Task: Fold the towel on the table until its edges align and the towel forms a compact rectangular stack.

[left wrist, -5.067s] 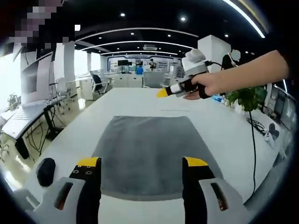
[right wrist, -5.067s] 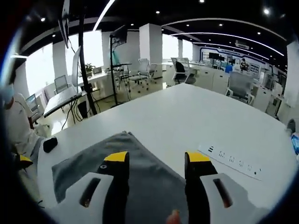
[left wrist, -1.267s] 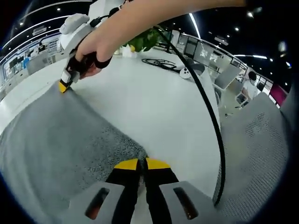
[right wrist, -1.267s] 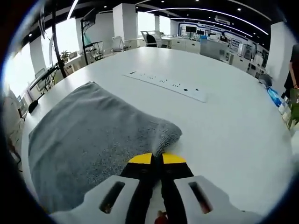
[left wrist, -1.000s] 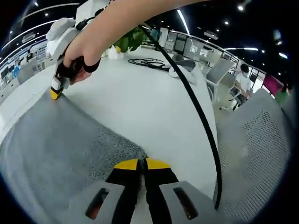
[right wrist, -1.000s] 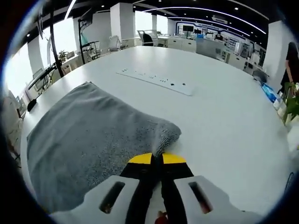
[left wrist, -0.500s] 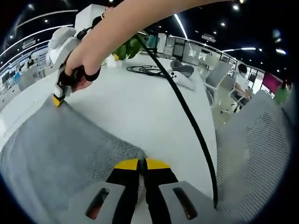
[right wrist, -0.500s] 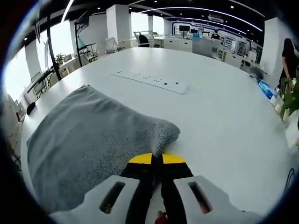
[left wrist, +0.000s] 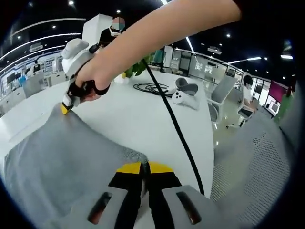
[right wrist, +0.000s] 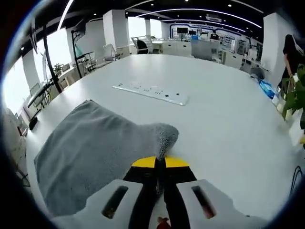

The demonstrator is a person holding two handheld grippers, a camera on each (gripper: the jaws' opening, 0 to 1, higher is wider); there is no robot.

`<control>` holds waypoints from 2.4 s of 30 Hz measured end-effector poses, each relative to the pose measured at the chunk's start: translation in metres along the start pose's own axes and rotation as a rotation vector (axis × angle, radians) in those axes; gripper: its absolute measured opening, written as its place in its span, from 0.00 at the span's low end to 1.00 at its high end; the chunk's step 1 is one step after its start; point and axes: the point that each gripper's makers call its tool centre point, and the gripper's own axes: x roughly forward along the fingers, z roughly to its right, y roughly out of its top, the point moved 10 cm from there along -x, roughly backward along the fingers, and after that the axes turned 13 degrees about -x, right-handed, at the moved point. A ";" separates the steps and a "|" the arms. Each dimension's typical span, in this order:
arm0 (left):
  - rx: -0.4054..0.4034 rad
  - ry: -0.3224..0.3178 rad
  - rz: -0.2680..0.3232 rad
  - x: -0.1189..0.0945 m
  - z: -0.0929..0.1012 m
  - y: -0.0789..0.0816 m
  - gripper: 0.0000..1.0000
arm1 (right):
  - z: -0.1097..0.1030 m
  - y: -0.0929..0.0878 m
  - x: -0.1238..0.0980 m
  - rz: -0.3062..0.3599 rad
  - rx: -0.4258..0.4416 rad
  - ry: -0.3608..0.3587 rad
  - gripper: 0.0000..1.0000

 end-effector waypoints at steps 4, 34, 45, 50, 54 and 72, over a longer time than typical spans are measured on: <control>-0.006 0.010 0.029 -0.012 0.001 0.003 0.03 | -0.002 0.009 -0.005 0.012 -0.002 -0.002 0.01; -0.108 0.126 0.247 -0.117 -0.013 0.014 0.03 | -0.053 0.089 -0.029 0.117 -0.047 0.044 0.01; -0.214 0.210 0.315 -0.158 -0.025 0.001 0.03 | -0.082 0.110 -0.015 0.138 -0.059 0.075 0.01; -0.233 0.235 0.324 -0.167 -0.026 -0.005 0.03 | -0.100 0.118 -0.008 0.140 -0.074 0.100 0.01; -0.253 0.249 0.343 -0.175 -0.030 -0.009 0.03 | -0.108 0.125 -0.004 0.148 -0.078 0.108 0.01; -0.387 0.375 0.417 -0.209 -0.054 -0.038 0.03 | -0.145 0.143 0.019 0.144 -0.079 0.130 0.01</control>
